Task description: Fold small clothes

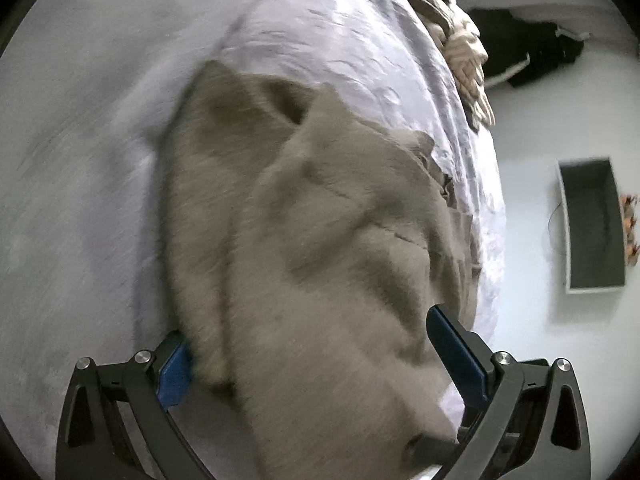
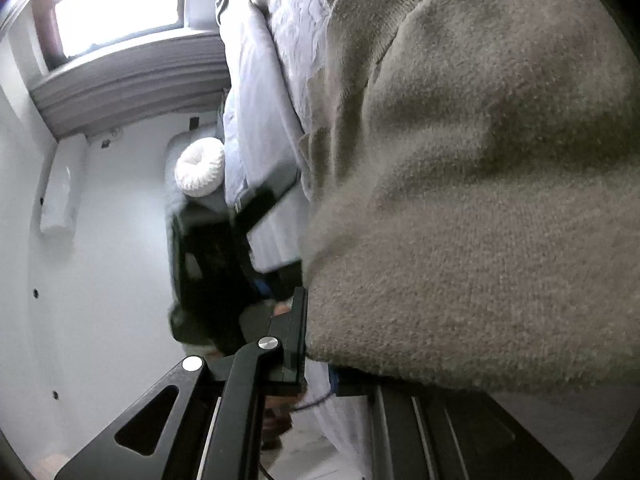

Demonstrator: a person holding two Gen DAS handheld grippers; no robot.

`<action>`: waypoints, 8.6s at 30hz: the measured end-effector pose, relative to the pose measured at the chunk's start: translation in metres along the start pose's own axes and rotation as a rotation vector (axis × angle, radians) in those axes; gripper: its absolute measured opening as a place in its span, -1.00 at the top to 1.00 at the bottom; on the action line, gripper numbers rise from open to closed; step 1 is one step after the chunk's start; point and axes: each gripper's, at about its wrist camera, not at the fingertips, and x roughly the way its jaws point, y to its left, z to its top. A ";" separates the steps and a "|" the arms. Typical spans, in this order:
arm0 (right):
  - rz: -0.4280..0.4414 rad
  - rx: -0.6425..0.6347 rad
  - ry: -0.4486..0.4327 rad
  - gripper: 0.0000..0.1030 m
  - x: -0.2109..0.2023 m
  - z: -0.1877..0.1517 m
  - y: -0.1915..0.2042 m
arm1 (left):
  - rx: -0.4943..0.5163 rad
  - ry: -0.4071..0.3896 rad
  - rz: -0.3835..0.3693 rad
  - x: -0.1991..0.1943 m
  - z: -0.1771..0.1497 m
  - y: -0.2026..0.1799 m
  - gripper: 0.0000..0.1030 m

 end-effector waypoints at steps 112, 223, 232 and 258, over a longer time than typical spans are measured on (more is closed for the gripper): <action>-0.381 -0.122 -0.321 0.59 -0.271 0.147 -0.093 | 0.512 -0.063 0.493 0.133 -0.039 -0.190 -0.75; -0.754 -0.136 -0.289 -0.58 -0.309 0.073 -0.065 | 0.371 0.002 0.638 0.115 -0.035 -0.153 -0.99; -0.632 -0.139 -0.275 -0.58 -0.314 0.100 -0.067 | 0.358 -0.030 0.517 0.107 -0.022 -0.167 -0.99; -0.307 -0.206 -0.034 -0.68 -0.249 0.169 -0.071 | 0.313 0.047 0.267 0.188 0.011 -0.199 -0.99</action>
